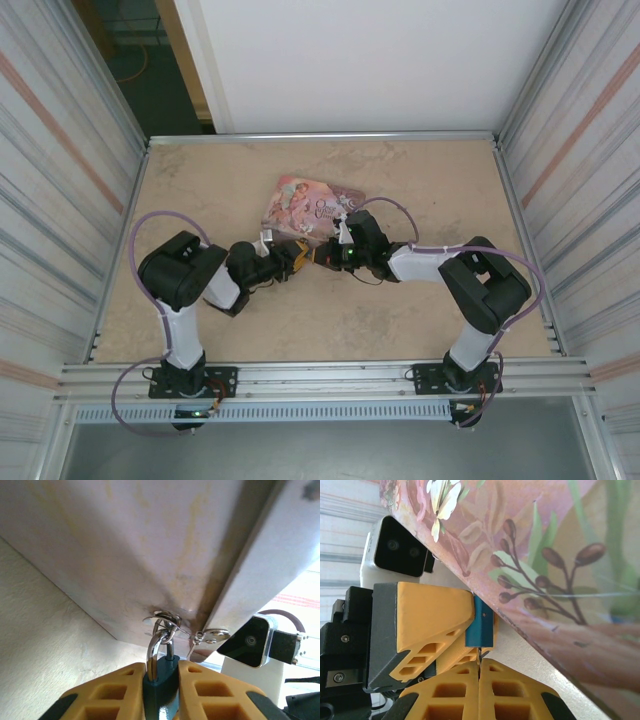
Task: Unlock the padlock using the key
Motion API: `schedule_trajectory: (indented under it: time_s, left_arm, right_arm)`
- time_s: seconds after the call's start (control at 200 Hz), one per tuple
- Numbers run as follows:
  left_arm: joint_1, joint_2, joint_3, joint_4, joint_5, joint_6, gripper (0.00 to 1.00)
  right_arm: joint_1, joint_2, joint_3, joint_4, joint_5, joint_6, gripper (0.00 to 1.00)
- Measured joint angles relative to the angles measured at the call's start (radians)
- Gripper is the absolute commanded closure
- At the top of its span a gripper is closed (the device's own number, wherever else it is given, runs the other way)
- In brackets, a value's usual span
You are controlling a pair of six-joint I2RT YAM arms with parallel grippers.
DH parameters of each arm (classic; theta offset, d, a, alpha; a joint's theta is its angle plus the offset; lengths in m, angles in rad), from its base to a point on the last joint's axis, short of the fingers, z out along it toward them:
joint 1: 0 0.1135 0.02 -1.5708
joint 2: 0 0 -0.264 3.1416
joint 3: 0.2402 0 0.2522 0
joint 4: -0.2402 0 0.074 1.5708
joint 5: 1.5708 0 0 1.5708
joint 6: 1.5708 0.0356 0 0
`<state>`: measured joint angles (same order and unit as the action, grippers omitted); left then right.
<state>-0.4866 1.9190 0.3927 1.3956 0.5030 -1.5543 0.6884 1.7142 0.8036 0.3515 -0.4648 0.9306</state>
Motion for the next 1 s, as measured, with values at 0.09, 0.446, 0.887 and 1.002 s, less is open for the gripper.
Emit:
schedule_trajectory:
  time_s: [0.09,0.446,0.887,1.002]
  left_arm:
    - [0.000,0.000,0.000,0.001,0.000,0.000,0.85]
    - [-0.002,-0.009,0.000,-0.011,-0.005,0.005,0.94]
    - [-0.005,-0.087,0.000,-0.142,-0.018,0.038,0.97]
    - [-0.005,-0.099,0.000,-0.161,-0.018,0.039,0.98]
  right_arm:
    - [0.000,0.000,0.000,0.000,0.000,0.005,1.00]
    - [0.000,-0.004,-0.001,-0.005,0.003,0.002,0.84]
    - [-0.016,-0.139,-0.010,-0.080,0.035,-0.063,0.70]
    - [-0.019,-0.164,-0.010,-0.119,0.054,-0.091,0.64]
